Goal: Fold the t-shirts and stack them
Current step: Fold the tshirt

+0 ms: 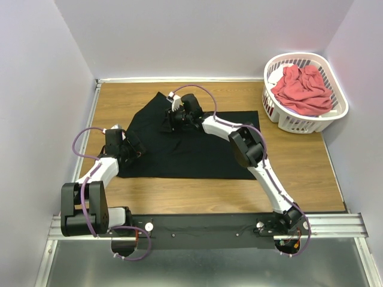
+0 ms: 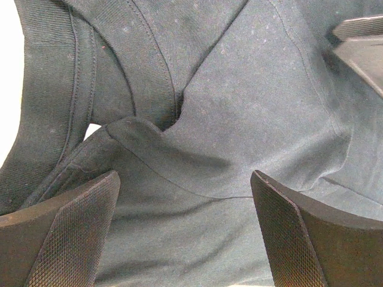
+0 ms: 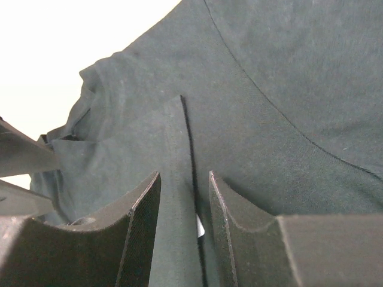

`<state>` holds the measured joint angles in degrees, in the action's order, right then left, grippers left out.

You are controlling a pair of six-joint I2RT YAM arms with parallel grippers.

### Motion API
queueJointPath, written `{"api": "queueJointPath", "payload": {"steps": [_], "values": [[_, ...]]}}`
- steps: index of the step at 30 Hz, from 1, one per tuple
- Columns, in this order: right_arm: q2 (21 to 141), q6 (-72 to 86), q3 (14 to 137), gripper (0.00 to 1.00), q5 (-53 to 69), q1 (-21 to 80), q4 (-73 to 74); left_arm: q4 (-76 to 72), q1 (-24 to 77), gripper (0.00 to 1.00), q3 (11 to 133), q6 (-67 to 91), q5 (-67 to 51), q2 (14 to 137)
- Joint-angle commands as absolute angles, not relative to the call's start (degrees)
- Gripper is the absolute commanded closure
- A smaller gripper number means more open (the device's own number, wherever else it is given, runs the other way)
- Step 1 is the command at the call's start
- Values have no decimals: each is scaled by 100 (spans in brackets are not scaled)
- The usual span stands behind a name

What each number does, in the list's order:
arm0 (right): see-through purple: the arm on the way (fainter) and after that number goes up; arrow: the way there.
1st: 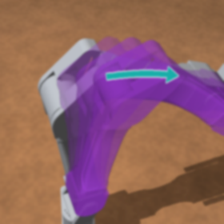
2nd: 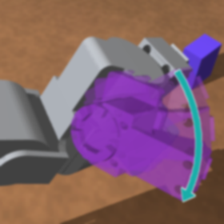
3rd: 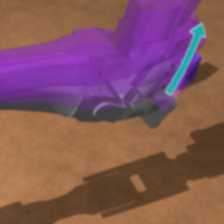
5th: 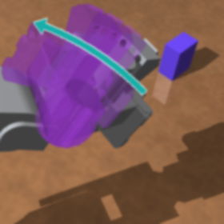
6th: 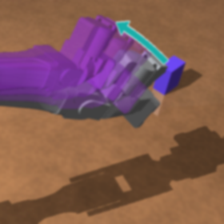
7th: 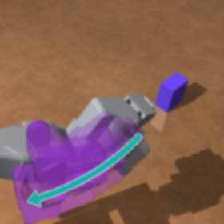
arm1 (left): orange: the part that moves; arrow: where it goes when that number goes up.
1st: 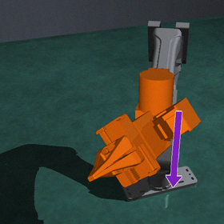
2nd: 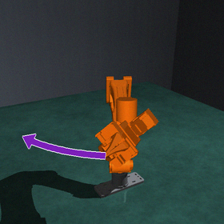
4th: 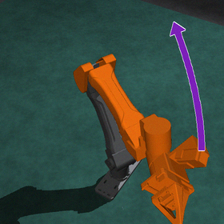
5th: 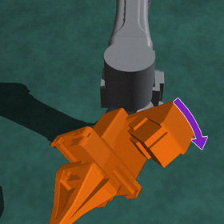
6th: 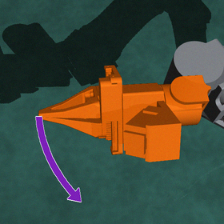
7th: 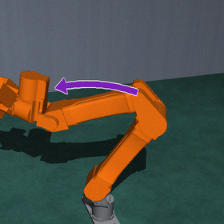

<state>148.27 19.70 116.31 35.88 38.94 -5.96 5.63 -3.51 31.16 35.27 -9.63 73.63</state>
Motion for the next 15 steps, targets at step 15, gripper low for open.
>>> {"api": "queueJointPath", "payload": {"steps": [15], "values": [[15205, 2083, 11900, 69, 4157, 4069, -536, 914, -211, 2, 3032, 3542, -896, 7444]]}}
